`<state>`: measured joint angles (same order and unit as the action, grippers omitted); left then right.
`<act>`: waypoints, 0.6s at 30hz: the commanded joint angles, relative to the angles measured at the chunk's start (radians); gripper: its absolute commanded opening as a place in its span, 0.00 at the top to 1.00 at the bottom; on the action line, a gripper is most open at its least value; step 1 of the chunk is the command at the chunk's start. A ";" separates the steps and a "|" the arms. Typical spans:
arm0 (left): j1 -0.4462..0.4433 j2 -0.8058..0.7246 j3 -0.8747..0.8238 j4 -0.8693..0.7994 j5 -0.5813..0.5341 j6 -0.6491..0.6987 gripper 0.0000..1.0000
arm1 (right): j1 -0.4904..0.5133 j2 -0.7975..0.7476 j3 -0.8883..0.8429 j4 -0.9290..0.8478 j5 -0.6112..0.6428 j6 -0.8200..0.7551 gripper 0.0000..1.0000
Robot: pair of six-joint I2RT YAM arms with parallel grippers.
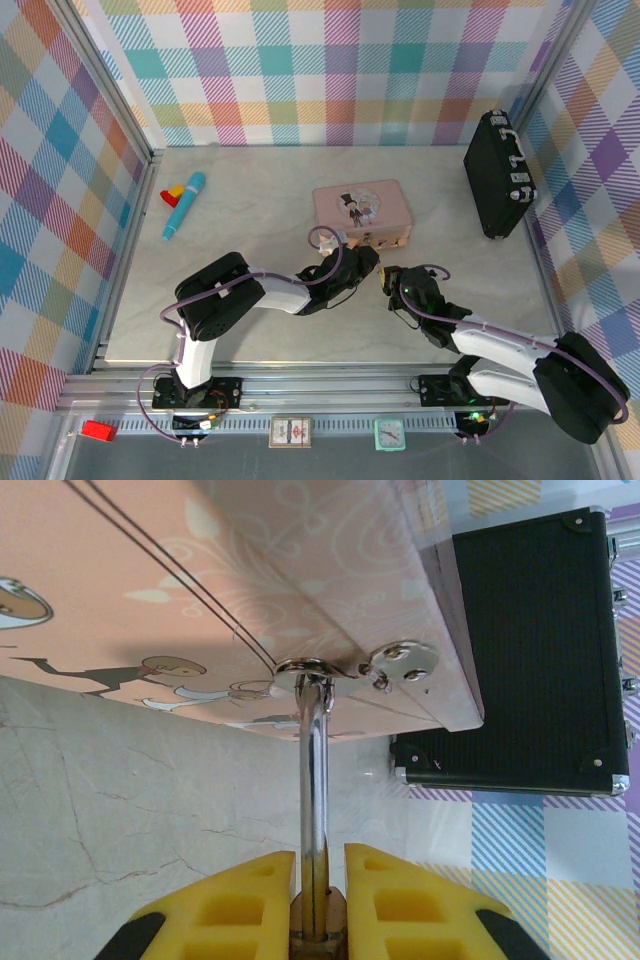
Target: Unlock a padlock with a key
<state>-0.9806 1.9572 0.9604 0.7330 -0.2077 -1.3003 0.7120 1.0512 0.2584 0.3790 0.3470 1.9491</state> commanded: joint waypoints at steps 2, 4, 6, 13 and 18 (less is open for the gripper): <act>-0.035 -0.018 0.042 0.126 0.021 0.013 0.99 | 0.017 -0.017 0.046 0.015 -0.046 -0.029 1.00; -0.035 -0.017 0.042 0.126 0.024 0.014 0.99 | 0.017 -0.013 0.052 0.017 -0.052 -0.036 1.00; -0.035 -0.017 0.042 0.126 0.024 0.013 0.99 | 0.016 -0.005 0.060 0.012 -0.063 -0.042 1.00; -0.035 -0.021 0.043 0.124 0.024 0.015 0.99 | 0.016 -0.002 0.059 0.019 -0.063 -0.064 1.00; -0.033 -0.022 0.045 0.123 0.027 0.015 0.99 | 0.017 0.001 0.064 0.020 -0.069 -0.079 1.00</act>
<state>-0.9806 1.9572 0.9604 0.7326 -0.2123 -1.3003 0.7162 1.0466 0.2764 0.3645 0.3092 1.8988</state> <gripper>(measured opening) 0.144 0.064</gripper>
